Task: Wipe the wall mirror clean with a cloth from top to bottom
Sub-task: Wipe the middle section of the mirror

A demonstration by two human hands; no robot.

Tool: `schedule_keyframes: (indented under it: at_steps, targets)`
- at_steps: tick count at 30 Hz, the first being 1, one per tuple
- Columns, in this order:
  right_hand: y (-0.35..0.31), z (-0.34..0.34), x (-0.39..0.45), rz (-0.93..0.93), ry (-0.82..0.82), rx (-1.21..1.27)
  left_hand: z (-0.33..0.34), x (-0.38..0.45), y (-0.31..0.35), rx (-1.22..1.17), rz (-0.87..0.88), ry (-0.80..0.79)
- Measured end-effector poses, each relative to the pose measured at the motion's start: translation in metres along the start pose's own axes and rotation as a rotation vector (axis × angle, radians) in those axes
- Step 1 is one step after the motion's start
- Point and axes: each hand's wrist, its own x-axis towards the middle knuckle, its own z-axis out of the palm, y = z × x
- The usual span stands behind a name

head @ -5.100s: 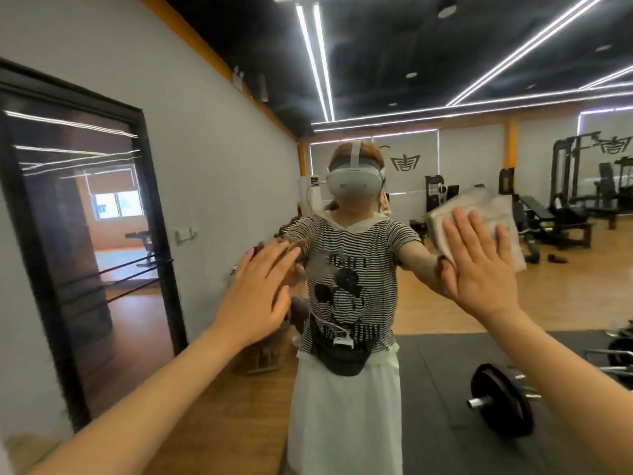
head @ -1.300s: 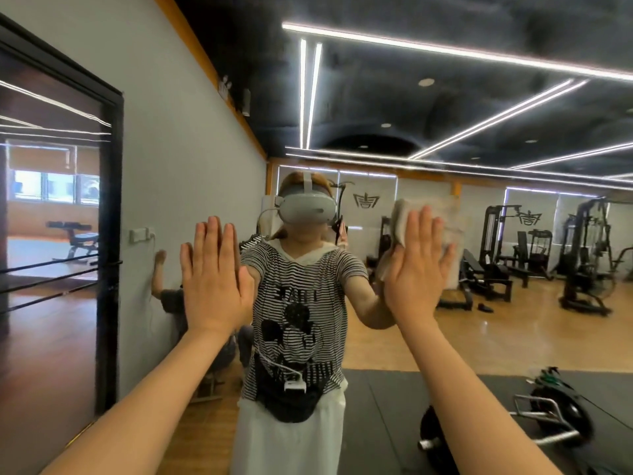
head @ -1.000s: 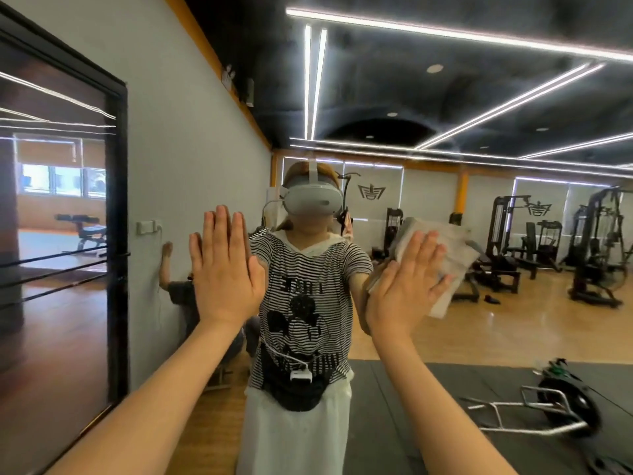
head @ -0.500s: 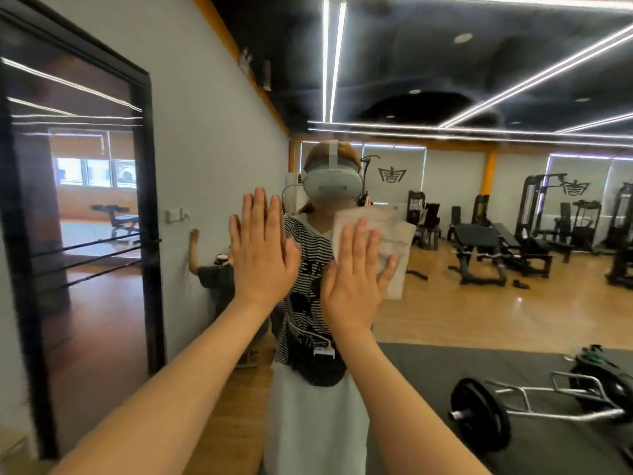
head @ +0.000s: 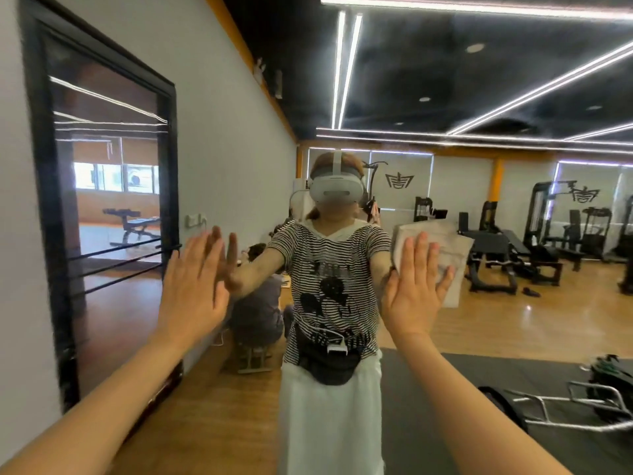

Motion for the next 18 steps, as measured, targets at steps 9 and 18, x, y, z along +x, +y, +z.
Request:
schedule_keyframes:
  at_steps: [9,18]
  targets:
    - [-0.005,0.000,0.001,0.020,0.027,-0.048,-0.003,0.002,-0.092,0.005,-0.167,0.050]
    - [-0.005,-0.002,0.002,0.030,-0.003,-0.056,0.022,0.006,-0.112,-0.023,-0.085,0.187]
